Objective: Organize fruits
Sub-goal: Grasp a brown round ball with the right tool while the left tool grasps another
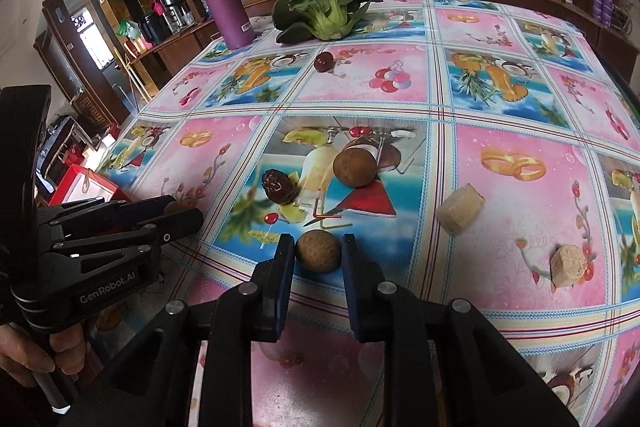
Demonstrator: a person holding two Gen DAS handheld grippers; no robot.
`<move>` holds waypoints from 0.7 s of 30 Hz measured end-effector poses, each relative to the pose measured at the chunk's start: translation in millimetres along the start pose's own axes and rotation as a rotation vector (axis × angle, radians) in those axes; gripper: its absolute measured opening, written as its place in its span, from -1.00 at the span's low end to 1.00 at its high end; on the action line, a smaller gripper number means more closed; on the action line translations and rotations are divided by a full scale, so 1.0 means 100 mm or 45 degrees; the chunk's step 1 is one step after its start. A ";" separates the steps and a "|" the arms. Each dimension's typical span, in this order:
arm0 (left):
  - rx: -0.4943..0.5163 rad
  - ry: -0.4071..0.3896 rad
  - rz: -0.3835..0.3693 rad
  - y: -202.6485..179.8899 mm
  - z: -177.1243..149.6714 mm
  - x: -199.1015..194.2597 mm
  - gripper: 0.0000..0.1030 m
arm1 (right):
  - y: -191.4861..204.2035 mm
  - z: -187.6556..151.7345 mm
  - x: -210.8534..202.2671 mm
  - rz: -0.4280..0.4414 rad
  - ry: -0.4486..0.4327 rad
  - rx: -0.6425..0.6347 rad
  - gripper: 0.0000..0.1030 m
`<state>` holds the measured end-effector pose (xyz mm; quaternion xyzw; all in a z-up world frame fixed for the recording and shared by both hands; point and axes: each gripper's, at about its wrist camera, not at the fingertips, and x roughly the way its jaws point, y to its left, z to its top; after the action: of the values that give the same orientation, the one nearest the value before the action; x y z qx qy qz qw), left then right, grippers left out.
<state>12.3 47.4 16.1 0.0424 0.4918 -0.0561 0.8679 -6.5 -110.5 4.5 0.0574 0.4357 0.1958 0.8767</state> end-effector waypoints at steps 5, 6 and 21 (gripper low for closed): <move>0.002 -0.008 -0.011 -0.02 0.00 -0.01 -0.54 | 0.00 -0.01 0.00 0.004 -0.002 0.000 -0.57; 0.001 -0.009 -0.012 -0.03 -0.01 -0.01 -0.54 | 0.00 -0.01 0.00 0.008 -0.002 0.000 -0.57; -0.046 -0.134 -0.129 0.02 -0.18 -0.57 -0.54 | 0.06 -0.02 -0.10 0.026 -0.088 -0.007 -0.57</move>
<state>-32.2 54.7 55.8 -0.0013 0.4478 -0.0933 0.8893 -15.5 -109.5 12.0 0.0661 0.4040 0.2039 0.8893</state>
